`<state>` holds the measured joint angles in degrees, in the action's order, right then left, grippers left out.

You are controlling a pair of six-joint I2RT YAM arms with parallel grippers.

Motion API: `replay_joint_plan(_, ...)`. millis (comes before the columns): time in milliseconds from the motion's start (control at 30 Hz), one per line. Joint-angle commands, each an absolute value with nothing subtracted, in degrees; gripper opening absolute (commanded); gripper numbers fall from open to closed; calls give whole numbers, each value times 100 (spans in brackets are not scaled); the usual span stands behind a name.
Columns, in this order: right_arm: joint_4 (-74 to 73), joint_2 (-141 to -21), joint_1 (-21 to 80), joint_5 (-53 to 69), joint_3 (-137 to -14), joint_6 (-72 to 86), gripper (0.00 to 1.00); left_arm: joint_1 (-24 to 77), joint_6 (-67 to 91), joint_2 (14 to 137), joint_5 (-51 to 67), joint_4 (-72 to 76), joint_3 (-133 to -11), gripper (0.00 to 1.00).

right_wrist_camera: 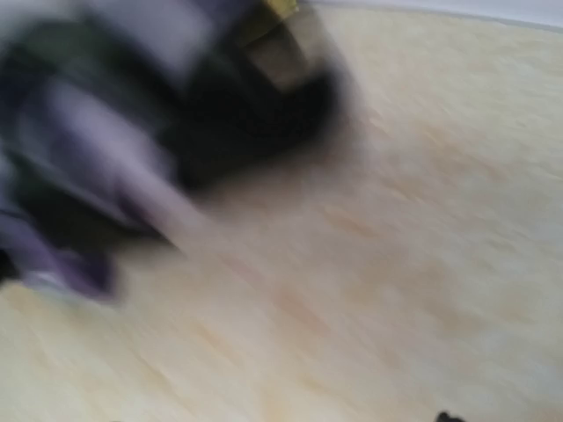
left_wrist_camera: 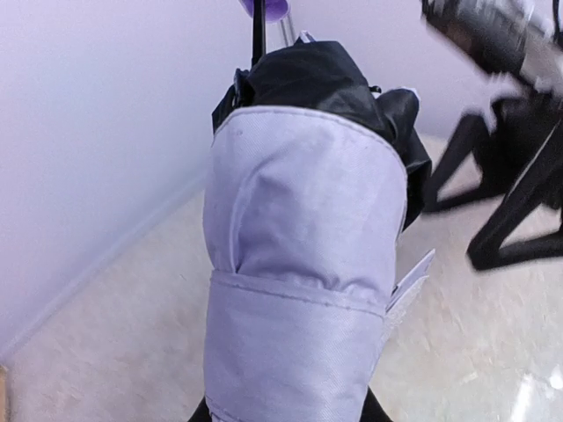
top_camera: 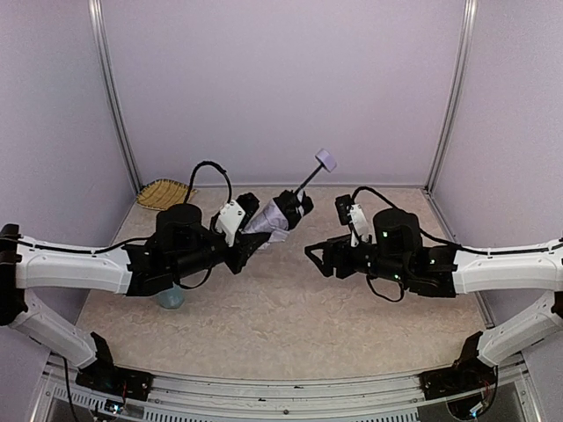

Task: Put away the umbrella

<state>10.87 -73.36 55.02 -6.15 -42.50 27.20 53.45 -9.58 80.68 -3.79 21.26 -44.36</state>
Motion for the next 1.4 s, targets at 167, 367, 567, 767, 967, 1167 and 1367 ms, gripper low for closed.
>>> replay_joint_plan(167, 3624, -8342, 5559, 641, -5239, 3811, 78, 6056, -3667, 7263, -2785, 4751, -3716, 0)
replay_joint_plan(367, 4212, -8926, 5570, 1158, -5744, 3970, 78, 6169, -3856, 7294, -2894, 5032, -3729, 0)
replay_joint_plan(567, 3828, -9154, 5589, 1003, -5972, 3892, 73, 6187, -3707, 7304, -2829, 4899, -3903, 0)
replay_joint_plan(767, 3348, -9499, 5631, 1035, -6038, 3945, 51, 6111, -3410, 7199, -2412, 4765, -4188, 0)
replay_joint_plan(967, 3394, -9485, 5632, 1024, -5760, 4049, 54, 5920, -3178, 7092, -2163, 4436, -4413, 0)
replay_joint_plan(1167, 3305, -9338, 5629, 947, -5651, 3926, 44, 5784, -2994, 6979, -1789, 4217, -4363, 0)
replay_joint_plan(1367, 3372, -9038, 5627, 1075, -5690, 3581, 51, 5779, -3082, 6901, -1855, 4201, -4268, 0)
